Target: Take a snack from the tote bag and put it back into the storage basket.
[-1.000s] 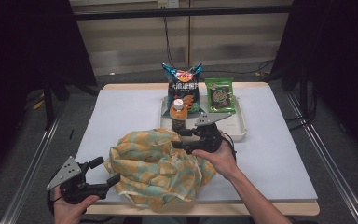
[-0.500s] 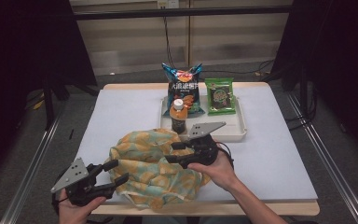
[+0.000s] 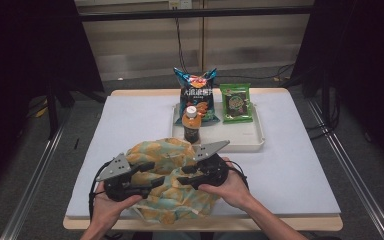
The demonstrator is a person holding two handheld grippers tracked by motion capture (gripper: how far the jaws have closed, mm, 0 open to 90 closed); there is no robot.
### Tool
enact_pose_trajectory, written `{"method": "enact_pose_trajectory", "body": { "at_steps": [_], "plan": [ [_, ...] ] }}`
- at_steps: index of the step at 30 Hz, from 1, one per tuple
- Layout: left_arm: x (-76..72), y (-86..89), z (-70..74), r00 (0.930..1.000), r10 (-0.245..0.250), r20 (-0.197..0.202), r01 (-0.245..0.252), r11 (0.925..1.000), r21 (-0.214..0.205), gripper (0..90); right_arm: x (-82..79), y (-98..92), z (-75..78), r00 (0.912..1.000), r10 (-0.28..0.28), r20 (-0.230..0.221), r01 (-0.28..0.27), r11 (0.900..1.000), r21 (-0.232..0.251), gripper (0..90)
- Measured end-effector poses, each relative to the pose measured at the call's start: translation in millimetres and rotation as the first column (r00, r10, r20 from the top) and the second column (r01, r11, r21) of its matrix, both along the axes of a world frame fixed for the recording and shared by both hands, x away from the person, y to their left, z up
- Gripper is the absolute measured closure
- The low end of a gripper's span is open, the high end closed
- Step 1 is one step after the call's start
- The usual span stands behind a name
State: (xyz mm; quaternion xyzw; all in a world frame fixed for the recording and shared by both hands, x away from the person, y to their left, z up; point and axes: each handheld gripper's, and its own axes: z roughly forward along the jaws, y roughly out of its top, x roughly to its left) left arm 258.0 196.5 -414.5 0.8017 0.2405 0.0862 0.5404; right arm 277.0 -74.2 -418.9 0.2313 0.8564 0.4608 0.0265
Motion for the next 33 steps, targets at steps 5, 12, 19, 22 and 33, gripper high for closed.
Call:
{"method": "enact_pose_trajectory", "body": {
  "at_steps": [5, 12, 19, 22, 33],
  "plan": [
    [2.6, -7.7, -15.8, 0.9995, -0.006, -0.030, 0.007, 0.9997, 0.021, 38.4, -4.9, -12.3, -5.2, 0.9999, -0.012, -0.002, 0.012, 0.9999, 0.012, 84.8],
    [6.8, -15.3, -31.7, 0.9980, -0.001, -0.064, 0.005, 0.9979, 0.065, 26.2, -9.4, -27.8, -13.0, 0.9983, -0.058, -0.007, 0.058, 0.9973, 0.046, 88.1],
    [2.8, -22.1, -34.0, 0.9987, -0.019, -0.047, 0.025, 0.9903, 0.137, 47.8, -9.2, -30.7, -15.7, 0.9945, -0.104, -0.010, 0.104, 0.9932, 0.052, 87.9],
    [3.3, -13.7, -32.1, 0.9988, -0.008, -0.049, 0.014, 0.9908, 0.134, 61.7, -8.2, -34.7, -14.4, 0.9924, -0.123, -0.003, 0.123, 0.9908, 0.056, 86.2],
    [-10.3, -14.3, -27.9, 0.9878, -0.131, -0.085, 0.140, 0.9837, 0.113, 87.6, -7.3, -38.0, -14.1, 0.9915, -0.130, -0.004, 0.130, 0.9893, 0.067, 74.3]
  ]
}}
